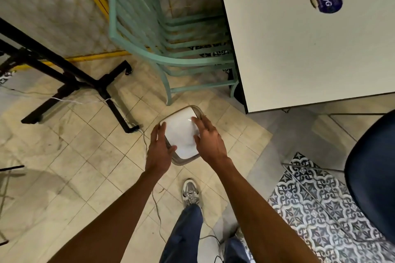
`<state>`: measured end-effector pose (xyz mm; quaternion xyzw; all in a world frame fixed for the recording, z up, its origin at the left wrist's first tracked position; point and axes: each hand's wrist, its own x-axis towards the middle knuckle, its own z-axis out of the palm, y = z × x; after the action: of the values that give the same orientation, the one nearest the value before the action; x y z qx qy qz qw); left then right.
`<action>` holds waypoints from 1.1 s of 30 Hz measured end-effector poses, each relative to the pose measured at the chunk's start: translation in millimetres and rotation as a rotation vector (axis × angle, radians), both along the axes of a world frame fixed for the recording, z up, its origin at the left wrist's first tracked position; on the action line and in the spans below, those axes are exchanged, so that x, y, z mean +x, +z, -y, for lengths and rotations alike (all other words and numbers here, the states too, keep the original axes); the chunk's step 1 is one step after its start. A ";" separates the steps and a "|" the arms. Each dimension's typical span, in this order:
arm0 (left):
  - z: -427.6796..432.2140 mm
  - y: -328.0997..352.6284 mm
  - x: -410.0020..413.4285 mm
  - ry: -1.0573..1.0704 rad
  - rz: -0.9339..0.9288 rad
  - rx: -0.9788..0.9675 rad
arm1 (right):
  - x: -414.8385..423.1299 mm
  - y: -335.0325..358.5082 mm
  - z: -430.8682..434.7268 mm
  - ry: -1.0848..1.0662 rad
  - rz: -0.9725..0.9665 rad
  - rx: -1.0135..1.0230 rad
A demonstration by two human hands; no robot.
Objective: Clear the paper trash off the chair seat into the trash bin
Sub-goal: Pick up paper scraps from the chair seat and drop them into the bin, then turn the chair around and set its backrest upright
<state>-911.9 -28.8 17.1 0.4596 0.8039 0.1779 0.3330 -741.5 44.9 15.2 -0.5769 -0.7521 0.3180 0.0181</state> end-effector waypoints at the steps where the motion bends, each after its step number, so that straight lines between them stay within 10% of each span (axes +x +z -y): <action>1: 0.5 1.2 0.9 -0.011 -0.011 -0.011 | 1.6 1.2 -0.1 -0.005 -0.014 -0.003; 15: 6.6 112.0 88.2 -0.370 -0.371 0.159 | 115.1 123.4 36.6 -0.174 0.009 0.175; 33: 22.0 310.6 426.7 -0.565 -0.190 0.594 | 462.8 338.5 142.1 -0.505 0.144 0.604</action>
<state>-485.2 -50.9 327.7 0.7523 0.5872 0.2605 0.1462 -278.7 -97.2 353.8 -0.7331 -0.6457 0.0271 0.2117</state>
